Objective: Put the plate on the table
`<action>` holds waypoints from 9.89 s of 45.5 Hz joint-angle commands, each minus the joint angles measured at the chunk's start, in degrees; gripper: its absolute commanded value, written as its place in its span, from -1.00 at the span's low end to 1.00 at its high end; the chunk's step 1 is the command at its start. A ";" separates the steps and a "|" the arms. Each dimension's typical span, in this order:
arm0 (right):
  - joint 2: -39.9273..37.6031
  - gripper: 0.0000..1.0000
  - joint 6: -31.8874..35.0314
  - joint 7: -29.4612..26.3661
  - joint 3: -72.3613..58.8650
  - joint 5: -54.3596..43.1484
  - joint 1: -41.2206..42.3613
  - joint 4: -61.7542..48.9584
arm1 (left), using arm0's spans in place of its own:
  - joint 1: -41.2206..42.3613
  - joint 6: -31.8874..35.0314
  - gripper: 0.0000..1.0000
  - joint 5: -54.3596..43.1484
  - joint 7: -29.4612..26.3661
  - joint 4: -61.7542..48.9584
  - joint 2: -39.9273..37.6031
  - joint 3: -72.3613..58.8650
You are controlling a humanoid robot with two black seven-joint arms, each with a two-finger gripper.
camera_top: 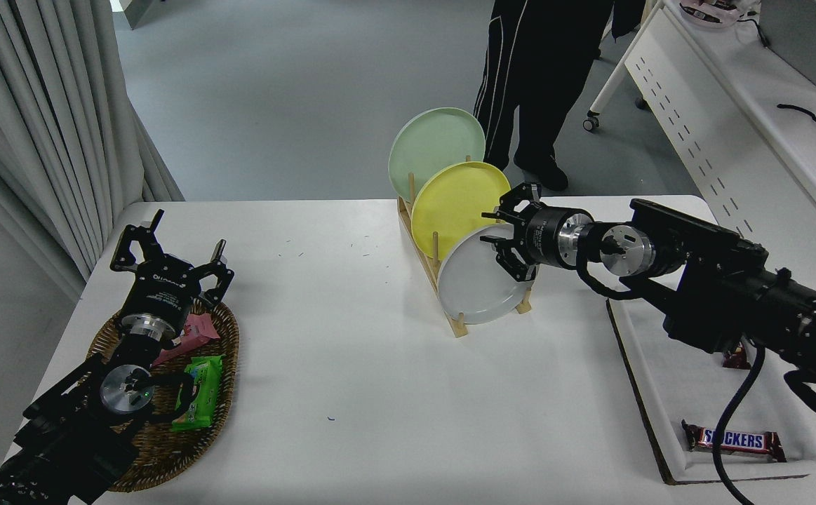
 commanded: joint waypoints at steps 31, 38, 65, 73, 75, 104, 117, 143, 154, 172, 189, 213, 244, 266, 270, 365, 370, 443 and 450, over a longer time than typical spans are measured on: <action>-0.03 -0.54 0.85 -0.89 -0.08 -0.19 0.75 -0.99 | 0.00 0.00 1.00 0.00 0.00 0.00 0.00 0.00; 0.05 -0.59 0.85 -1.07 -0.09 -0.19 0.75 -1.25 | 0.00 0.00 1.00 0.00 0.00 0.00 0.00 0.00; 0.32 -0.83 0.85 -2.12 0.09 -1.07 0.75 -1.25 | 0.00 0.00 1.00 0.00 0.00 0.00 0.00 0.00; 0.32 -0.86 0.85 -2.65 0.18 -1.15 0.92 -0.99 | 0.00 0.00 1.00 0.00 -0.09 0.00 0.00 0.00; 0.32 -0.90 0.93 -2.82 0.18 -1.07 1.19 -0.90 | 0.00 0.00 1.00 0.00 0.00 0.00 0.00 0.00; -1.53 -1.00 3.84 -10.29 5.54 -0.10 5.23 -0.64 | 0.00 0.00 1.00 0.00 0.00 0.00 0.00 0.00; -3.20 -1.00 -0.03 -16.97 8.62 11.14 6.02 4.45 | 0.00 0.00 1.00 0.00 0.00 0.00 0.00 0.00; -7.07 -1.00 -13.39 -21.54 9.23 26.79 9.89 14.30 | 0.00 0.00 1.00 0.00 0.00 0.00 0.00 0.00; -6.98 -1.00 -18.67 -21.63 9.23 29.96 5.15 15.53 | 0.00 0.00 1.00 0.00 0.00 0.00 0.00 0.00; -5.05 -1.00 -26.40 -21.46 10.02 30.13 -3.64 15.01 | 0.00 0.00 1.00 0.00 0.00 0.00 0.00 0.00; -1.88 -1.00 -31.32 -21.54 10.11 28.46 -8.92 14.13 | 0.00 0.00 1.00 0.00 0.00 0.00 0.00 0.00; 4.18 -1.00 -35.36 -21.72 14.59 29.96 -11.99 8.50 | 0.00 0.00 1.00 0.00 0.00 0.00 0.00 0.00; 4.10 -1.00 -36.68 -23.39 13.45 28.73 -12.87 5.17 | 0.00 0.00 1.00 0.00 0.00 0.00 0.00 0.00; 4.54 -1.00 -36.16 -23.39 13.63 28.38 -13.49 4.90 | 0.00 0.00 1.00 0.00 -0.09 0.00 0.00 0.00; 4.54 -1.00 -35.89 -23.39 13.71 27.59 -13.49 4.90 | 0.00 0.00 1.00 0.00 0.00 0.00 0.00 0.00; 7.35 0.91 -32.99 -23.39 19.86 24.16 -13.84 -0.29 | 0.00 0.00 1.00 0.00 0.00 0.00 0.00 0.00; 7.52 0.97 -30.63 -23.48 20.39 24.24 -13.67 0.77 | 0.00 0.00 1.00 0.00 0.00 0.00 0.00 0.00; 11.92 0.98 1.90 27.23 45.35 -21.45 -26.67 7.27 | 0.00 0.00 1.00 0.00 0.00 0.00 0.00 0.00; 11.30 0.98 0.06 27.32 45.35 -28.83 -27.46 6.49 | 0.00 0.00 1.00 0.00 0.00 0.00 0.00 0.00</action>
